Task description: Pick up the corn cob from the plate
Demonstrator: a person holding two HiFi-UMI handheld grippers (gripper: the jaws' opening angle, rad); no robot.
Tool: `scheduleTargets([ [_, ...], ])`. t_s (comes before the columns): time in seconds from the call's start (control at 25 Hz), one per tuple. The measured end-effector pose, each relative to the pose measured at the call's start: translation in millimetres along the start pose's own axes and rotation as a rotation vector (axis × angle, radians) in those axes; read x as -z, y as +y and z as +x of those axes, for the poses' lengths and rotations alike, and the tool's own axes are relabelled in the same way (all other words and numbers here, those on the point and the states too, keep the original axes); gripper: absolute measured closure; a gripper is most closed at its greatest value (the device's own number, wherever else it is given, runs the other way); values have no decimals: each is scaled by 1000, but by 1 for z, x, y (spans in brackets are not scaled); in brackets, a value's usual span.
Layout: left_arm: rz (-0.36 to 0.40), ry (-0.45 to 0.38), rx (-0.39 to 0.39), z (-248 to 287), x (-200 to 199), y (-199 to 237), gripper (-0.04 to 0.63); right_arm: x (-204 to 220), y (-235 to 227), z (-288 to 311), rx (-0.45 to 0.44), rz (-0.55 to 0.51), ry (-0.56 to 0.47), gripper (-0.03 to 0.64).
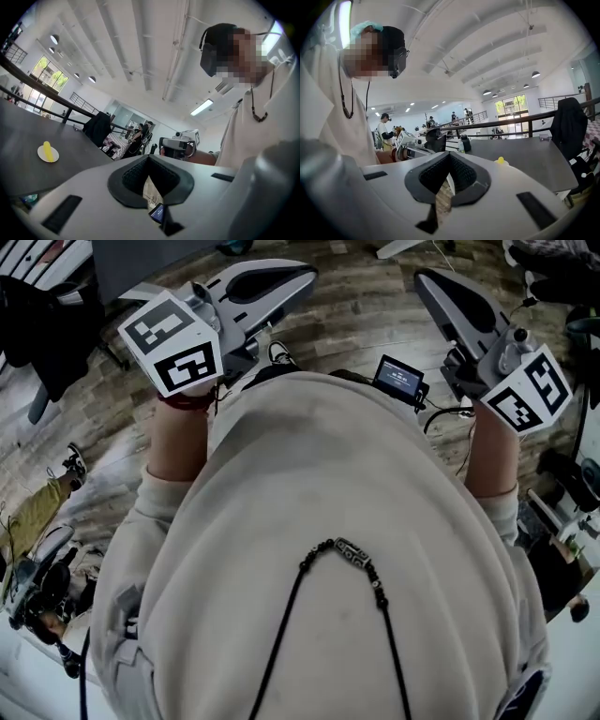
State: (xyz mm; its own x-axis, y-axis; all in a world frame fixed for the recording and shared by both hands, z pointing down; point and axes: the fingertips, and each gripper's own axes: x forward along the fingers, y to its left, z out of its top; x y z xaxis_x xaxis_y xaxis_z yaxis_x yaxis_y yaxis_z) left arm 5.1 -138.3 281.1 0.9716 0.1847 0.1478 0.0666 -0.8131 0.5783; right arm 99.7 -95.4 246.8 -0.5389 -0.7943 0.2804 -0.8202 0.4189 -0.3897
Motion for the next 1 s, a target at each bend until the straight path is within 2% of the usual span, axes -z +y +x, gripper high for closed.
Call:
scheduleTargets([
  [0.16,-53,58,46,39,64,-31,595,54,-8,-48,33,59,23,603],
  [0.32,-95,88,97,48,78,-48,594,61,-8,-44,2,82,67,603],
  [0.44,-130,111,93,46,82,-47,594,62,-17,-30,-37,118,89,603],
  [0.64,-133,49,-30,27,73,-22,594,55,-24,-10,-87,98,68,603],
  [0.8,-74,-16,-101,15,54,-16,595,47,-25,1,-134,82,51,603],
  [1.0,-73,-83,-217,8,38,-4,595,45,-26,0,-164,83,32,603],
])
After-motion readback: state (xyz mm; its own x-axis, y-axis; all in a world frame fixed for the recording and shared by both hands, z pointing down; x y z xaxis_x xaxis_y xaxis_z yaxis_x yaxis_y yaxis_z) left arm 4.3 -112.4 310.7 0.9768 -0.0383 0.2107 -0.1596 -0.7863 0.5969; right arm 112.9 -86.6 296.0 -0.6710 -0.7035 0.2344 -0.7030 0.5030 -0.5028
